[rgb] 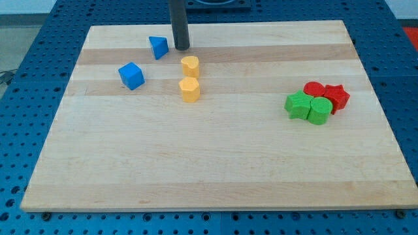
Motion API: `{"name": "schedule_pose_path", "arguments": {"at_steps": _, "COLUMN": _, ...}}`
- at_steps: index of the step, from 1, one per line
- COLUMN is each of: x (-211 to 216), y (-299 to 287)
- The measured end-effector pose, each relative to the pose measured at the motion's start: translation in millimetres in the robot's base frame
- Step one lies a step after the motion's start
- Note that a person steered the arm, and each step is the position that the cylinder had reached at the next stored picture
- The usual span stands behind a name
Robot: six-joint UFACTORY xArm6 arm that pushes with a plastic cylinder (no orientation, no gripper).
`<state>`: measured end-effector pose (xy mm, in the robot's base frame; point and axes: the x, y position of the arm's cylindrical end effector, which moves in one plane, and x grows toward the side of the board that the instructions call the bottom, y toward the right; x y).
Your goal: Move the blue cube to the left of the yellow hexagon
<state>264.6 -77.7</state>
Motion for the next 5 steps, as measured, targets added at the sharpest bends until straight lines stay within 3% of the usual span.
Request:
{"name": "schedule_pose_path", "arguments": {"at_steps": 4, "x": -32.6, "y": -17.3}}
{"name": "schedule_pose_path", "arguments": {"at_steps": 5, "x": -65.6, "y": -17.7}}
